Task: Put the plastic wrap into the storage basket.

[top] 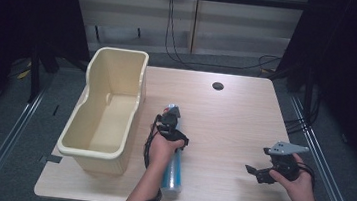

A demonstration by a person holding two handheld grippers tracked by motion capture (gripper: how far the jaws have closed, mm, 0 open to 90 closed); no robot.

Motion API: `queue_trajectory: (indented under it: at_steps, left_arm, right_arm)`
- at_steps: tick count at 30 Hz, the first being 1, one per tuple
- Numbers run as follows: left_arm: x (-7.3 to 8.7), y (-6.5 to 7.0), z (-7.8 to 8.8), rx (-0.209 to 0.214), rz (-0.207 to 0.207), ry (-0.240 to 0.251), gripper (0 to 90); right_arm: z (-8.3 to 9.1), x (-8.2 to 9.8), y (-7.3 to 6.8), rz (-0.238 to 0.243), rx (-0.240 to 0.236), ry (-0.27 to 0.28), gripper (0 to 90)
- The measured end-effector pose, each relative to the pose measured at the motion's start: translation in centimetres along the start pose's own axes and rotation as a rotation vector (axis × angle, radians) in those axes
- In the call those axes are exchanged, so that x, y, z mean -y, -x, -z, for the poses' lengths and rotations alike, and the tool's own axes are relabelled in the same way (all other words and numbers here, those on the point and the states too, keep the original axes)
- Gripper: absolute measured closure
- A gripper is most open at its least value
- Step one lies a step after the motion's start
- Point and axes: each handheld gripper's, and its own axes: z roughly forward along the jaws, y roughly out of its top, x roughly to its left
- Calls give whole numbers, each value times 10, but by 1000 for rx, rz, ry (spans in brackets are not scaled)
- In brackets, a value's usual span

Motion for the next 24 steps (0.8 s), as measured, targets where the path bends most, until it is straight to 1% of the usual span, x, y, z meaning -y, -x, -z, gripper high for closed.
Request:
queue_trajectory:
  at_steps: [2,4,7,9,10,11,12,13,14,15,16,17,18,19,20,22,23,24]
  left_arm:
    - [0,-1,0,-2,4,10,245]
    - [0,0,0,-3,9,8,250]
    - [-1,-2,1,4,15,-8,257]
    - [-1,-3,1,14,8,-9,261]
    - [-2,-3,2,16,17,-29,265]
    - [-2,-3,3,-7,-11,-37,272]
    - [-2,-1,3,-25,-18,-41,275]
    - [-2,-1,5,-52,-34,-62,281]
    - [-2,-1,7,-67,-55,-77,289]
    - [-2,-3,7,-68,-66,-80,297]
    - [-1,-5,8,-66,-81,-73,304]
    - [0,-4,9,-79,-90,-80,310]
    - [0,-5,11,-80,-109,-88,312]
    - [1,-5,11,-72,-98,-85,314]
    - [1,-6,14,-73,-107,-102,315]
    - [0,-6,18,-78,-107,-87,316]
    - [-1,-6,20,-81,-105,-101,317]
    - [-1,-7,22,-75,-106,-101,317]
  right_arm:
    - [1,0,0,-2,-3,4,41]
    - [1,0,0,-10,-3,5,41]
    - [1,0,1,-10,-3,5,41]
    - [1,0,1,-8,-2,5,41]
    - [2,0,1,-8,2,7,41]
    - [2,0,2,-12,2,6,41]
    - [3,0,2,-17,1,8,41]
    - [3,0,2,-21,2,10,41]
    - [3,0,3,-17,-4,15,41]
    - [4,0,3,-25,-10,18,41]
    - [4,0,3,-29,-11,22,41]
    - [4,0,3,-27,-16,26,41]
    - [4,0,3,-25,-13,25,41]
    - [4,-1,3,-25,-15,25,41]
    - [4,0,3,-27,-20,25,41]
    - [4,0,3,-30,-15,22,41]
    - [4,0,3,-32,-20,23,41]
    - [4,-1,3,-32,-21,26,41]
